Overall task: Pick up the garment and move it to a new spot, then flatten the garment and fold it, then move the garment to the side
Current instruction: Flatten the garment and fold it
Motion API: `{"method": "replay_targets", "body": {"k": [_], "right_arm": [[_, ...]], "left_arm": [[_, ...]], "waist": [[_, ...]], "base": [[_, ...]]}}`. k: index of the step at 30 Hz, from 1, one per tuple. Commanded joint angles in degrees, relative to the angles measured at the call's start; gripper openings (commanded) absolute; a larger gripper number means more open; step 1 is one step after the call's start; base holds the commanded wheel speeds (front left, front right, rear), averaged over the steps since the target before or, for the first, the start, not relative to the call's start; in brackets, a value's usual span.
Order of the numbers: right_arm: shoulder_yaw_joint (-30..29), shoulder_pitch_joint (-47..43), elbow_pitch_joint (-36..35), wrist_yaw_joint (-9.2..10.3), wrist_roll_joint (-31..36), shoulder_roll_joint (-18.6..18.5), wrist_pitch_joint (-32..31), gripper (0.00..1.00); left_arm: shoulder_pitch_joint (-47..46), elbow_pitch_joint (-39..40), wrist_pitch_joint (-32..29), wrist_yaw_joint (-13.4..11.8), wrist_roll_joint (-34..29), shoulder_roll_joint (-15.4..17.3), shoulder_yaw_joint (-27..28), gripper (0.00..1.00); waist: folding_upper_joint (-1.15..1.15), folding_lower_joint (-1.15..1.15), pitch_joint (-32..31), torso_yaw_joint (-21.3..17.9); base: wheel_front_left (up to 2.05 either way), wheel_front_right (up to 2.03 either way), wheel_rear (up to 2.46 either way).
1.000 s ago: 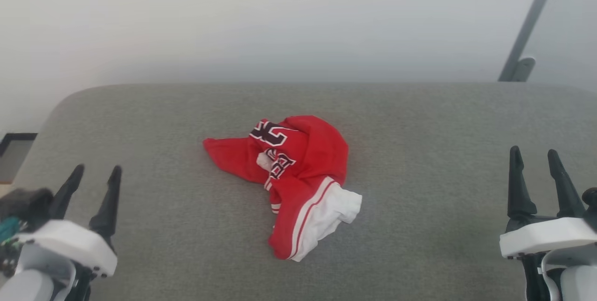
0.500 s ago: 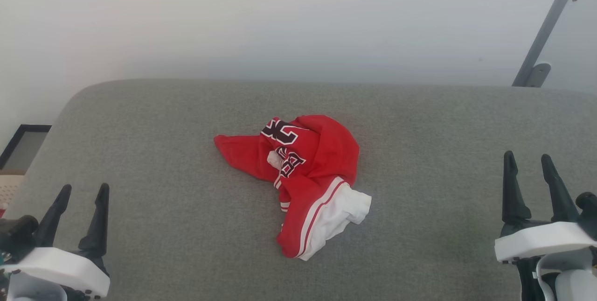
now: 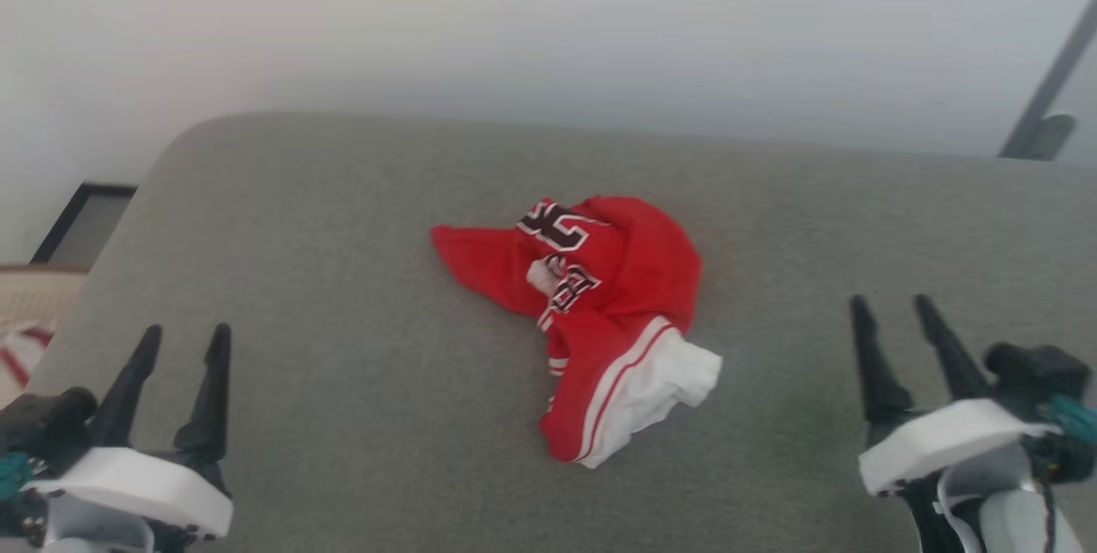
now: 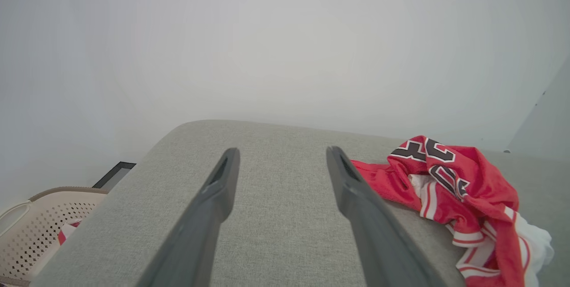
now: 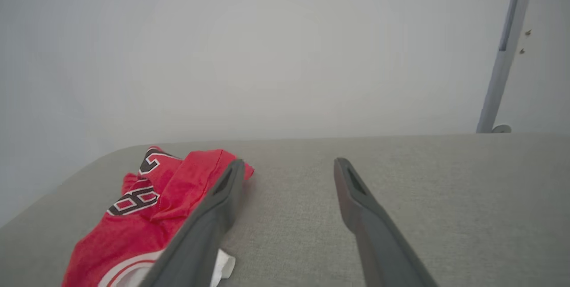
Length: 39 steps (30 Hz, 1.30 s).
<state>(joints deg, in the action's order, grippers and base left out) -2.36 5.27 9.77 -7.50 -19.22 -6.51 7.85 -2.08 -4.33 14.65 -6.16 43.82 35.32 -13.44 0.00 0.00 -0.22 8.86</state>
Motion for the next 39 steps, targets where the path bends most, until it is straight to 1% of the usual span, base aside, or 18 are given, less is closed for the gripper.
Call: {"method": "replay_targets", "body": {"k": [1, 5, 8, 10, 12, 17, 22, 23, 24, 31, 35, 39], "right_arm": [[0.94, 1.07, 0.19, 0.02, -0.68, -0.98, -1.70, 1.00], [5.89, 2.30, 1.18, 0.01, -2.26, -3.56, -8.89, 1.00], [8.71, 3.21, 1.77, 0.02, -3.52, -5.68, -14.61, 1.00], [9.74, 3.61, 2.45, 0.02, -4.82, -6.48, -18.67, 1.00], [11.38, 4.25, 2.39, 0.01, -4.69, -7.95, -21.87, 1.00], [12.47, 5.71, 4.20, 0.02, -5.58, -9.35, -29.18, 1.00], [11.94, 7.46, 6.89, 0.02, -3.75, -9.30, -33.85, 1.00], [12.29, 7.76, 7.35, 0.03, -3.35, -9.21, -34.86, 0.42], [12.87, 8.05, 7.51, 0.03, -3.20, -9.13, -35.63, 0.00], [12.61, 10.81, 6.64, 0.04, -1.96, -8.83, -38.55, 0.00], [11.76, 11.88, 4.12, 0.04, -3.50, -8.63, -40.94, 0.00], [10.27, 12.22, 0.11, 0.04, -4.19, -9.33, -42.54, 0.00]], "left_arm": [[-0.91, 0.35, -0.01, -0.30, 0.16, -0.36, -0.10, 1.00], [-2.28, 0.35, 0.11, 0.16, -0.29, -1.88, -1.16, 1.00], [-3.56, -0.03, 0.24, 0.67, -0.59, -3.15, -1.93, 1.00], [-4.46, -0.39, 0.31, 0.90, -0.87, -4.06, -2.16, 1.00], [-5.15, -0.87, 0.38, 1.17, -1.10, -4.93, -2.40, 1.00], [-6.81, -1.86, 0.55, 1.99, -1.72, -6.84, -2.46, 1.00], [-7.92, -2.97, 0.64, 2.88, -2.18, -8.12, -2.21, 1.00], [-8.08, -3.23, 0.57, 2.96, -2.14, -8.36, -2.07, 1.00], [-8.30, -3.44, 0.56, 3.11, -2.14, -8.62, -1.93, 1.00], [-8.72, -4.84, 0.61, 4.15, -2.39, -9.39, -0.46, 1.00], [-8.19, -5.10, 0.61, 4.41, -2.60, -9.24, 0.48, 1.00], [-7.76, -4.70, 0.61, 4.70, -2.95, -8.90, 1.33, 1.00]], "waist": [[0.00, 0.00, 1.64, 1.83], [0.00, 0.00, 3.84, 4.93], [0.00, 0.00, 5.49, 7.27], [0.00, 0.00, 6.29, 8.56], [0.00, 0.00, 7.03, 9.69], [0.00, 0.00, 8.61, 11.74], [0.00, 0.00, 9.60, 12.86], [0.00, 0.00, 9.73, 12.97], [0.00, 0.00, 9.86, 13.05], [0.00, 0.00, 10.00, 12.43], [0.00, 0.00, 9.23, 11.25], [0.00, 0.00, 8.32, 9.71]], "base": [[0.00, 0.00, 0.00], [0.00, 0.00, 0.00], [0.00, 0.00, 0.00], [0.00, 0.00, 0.00], [0.00, 0.00, 0.00], [0.00, 0.00, 0.00], [0.00, 0.00, 0.00], [0.00, 0.00, 0.00], [0.00, 0.00, 0.00], [0.00, 0.00, 0.00], [0.00, 0.00, 0.00], [0.00, 0.00, 0.00]]}}
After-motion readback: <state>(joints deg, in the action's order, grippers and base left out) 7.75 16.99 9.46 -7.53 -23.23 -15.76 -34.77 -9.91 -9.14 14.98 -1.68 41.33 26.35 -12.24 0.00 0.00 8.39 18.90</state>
